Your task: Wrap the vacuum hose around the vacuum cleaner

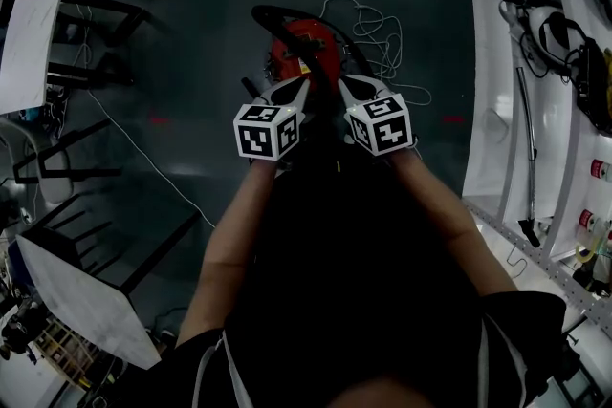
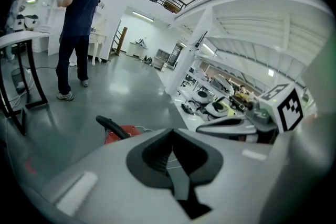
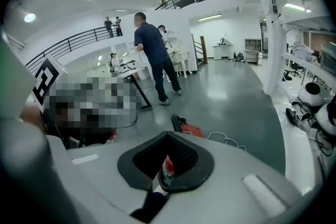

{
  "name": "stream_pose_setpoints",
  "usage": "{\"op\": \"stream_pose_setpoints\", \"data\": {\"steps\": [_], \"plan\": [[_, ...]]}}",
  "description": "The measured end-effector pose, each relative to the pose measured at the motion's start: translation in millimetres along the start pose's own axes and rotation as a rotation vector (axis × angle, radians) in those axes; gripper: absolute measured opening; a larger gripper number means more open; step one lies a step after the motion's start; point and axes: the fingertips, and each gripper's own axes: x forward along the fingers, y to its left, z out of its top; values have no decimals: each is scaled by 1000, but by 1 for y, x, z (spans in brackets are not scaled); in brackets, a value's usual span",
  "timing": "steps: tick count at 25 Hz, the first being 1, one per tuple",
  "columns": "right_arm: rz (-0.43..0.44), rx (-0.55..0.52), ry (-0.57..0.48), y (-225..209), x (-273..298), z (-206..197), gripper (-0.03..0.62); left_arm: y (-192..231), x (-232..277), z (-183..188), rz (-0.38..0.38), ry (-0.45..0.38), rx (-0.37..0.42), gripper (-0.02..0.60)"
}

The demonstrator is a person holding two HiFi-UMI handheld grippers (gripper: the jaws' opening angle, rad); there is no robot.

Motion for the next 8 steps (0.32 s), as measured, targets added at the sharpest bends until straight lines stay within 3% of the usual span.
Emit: {"op": "stream_pose_setpoints", "data": {"steps": [8], "plan": [[-3, 6, -22, -1, 0, 5, -5, 1, 4, -1, 1, 3, 3, 9]]}}
